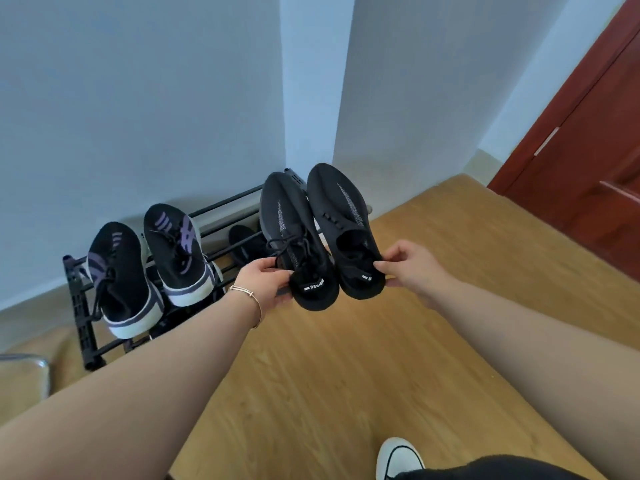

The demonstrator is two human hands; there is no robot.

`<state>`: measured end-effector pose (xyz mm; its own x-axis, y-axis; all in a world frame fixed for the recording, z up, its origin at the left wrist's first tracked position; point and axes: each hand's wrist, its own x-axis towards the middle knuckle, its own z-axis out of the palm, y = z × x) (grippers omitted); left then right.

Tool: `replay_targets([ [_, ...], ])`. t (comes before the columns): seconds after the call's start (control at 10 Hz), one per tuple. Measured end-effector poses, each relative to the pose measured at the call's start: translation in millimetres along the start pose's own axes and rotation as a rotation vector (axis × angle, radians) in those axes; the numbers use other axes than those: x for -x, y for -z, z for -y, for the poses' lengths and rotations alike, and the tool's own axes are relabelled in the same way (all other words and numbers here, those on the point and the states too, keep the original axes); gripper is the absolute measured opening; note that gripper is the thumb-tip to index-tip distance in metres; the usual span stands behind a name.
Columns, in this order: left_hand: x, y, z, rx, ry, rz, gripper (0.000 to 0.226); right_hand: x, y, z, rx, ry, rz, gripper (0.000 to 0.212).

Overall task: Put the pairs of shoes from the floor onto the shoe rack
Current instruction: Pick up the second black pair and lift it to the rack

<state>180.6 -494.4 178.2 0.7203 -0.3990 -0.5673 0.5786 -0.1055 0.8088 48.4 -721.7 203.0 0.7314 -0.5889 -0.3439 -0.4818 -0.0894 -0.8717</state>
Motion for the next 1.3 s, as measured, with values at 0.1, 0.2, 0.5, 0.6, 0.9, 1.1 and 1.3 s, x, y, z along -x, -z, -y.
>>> replay_targets([
  [0.1, -8.5, 5.3, -7.3, 0.035, -0.007, -0.039, 0.033, -25.3, -12.6, 3.5, -0.001, 0.012, 0.028, 0.016],
  [0.2, -25.8, 9.3, -10.8, 0.043, 0.0, -0.102, 0.034, -57.1, -24.4, 5.7, 0.006, 0.023, 0.053, 0.012],
  [0.5, -94.4, 27.2, -24.9, 0.042, -0.014, -0.262, 0.029, -154.1, -71.0, 13.9, 0.045, 0.074, 0.111, 0.01],
  [0.6, -111.8, 35.4, -29.8, 0.057, -0.02, -0.283, 0.029, -175.0, -84.0, 21.7, 0.07, 0.097, 0.13, 0.011],
  [0.9, -140.2, 50.6, -24.1, -0.001, -0.009, -0.296, 0.025, -198.1, -100.4, 19.2, 0.105, 0.104, 0.153, 0.01],
  [1.1, -139.1, 51.9, -31.2, -0.06, -0.038, -0.279, 0.024, -200.8, -106.9, 15.1, 0.157, 0.158, 0.104, 0.015],
  [1.3, -140.9, 56.9, -30.4, -0.212, -0.075, -0.289, 0.017, -192.9, -104.6, 26.9, 0.333, 0.224, 0.097, 0.028],
])
